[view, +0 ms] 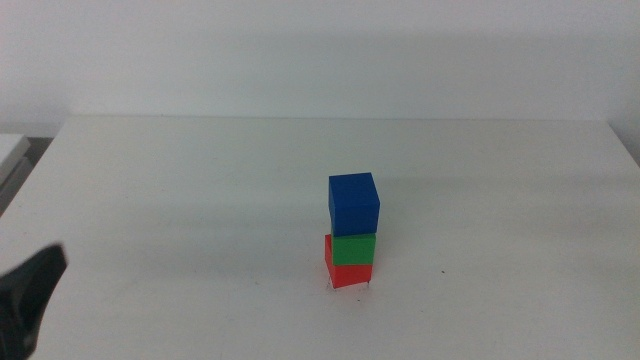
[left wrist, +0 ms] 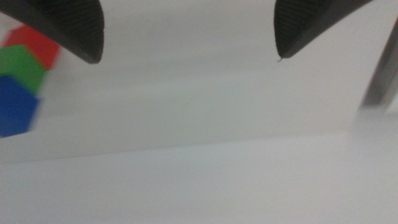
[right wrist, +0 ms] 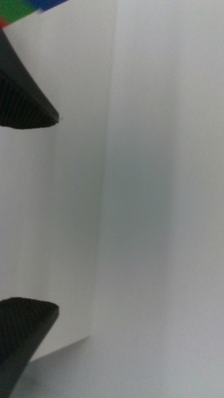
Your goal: Stack red cubes first, then green, then blue cubes in a specific spot.
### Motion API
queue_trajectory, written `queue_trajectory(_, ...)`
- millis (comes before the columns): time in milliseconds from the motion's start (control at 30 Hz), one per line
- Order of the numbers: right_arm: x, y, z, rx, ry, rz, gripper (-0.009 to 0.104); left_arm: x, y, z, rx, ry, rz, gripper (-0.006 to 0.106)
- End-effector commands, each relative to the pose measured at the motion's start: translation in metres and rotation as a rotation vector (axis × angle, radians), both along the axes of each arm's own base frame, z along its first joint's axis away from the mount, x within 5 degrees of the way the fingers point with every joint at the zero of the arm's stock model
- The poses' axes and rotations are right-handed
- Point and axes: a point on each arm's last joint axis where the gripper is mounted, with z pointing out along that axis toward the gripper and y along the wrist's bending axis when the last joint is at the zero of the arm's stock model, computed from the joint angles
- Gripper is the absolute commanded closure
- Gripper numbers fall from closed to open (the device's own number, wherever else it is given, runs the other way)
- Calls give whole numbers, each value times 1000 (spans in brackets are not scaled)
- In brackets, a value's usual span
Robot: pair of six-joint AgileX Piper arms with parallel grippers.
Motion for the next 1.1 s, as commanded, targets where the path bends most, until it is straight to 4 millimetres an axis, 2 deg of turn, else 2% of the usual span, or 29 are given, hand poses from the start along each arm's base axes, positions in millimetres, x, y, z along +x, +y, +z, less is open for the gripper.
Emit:
queue_trajectory(0, -17, -6, -24, -45, -25, -28, 2, -8, 6, -19, -35, -23, 74, 7)
queue_trajectory(200, -53, -14, -70, -44, -83, -118, 2, -22, 13, -58, -75, -75, 174, 7)
queue_trajectory(367, -65, -14, -93, -43, -107, -129, 2, -25, 14, -81, -76, -77, 176, 7)
queue_trajectory(467, -67, -14, -97, -44, -96, -128, 2, -23, 14, -91, -77, -87, 178, 7)
queue_trajectory(633, -67, -15, -99, -71, -73, -128, 2, -23, 14, -94, -75, -75, 178, 7)
queue_trajectory(1067, -67, -15, -99, -71, -73, -128, 2, -22, 15, -91, -37, -119, 179, 7)
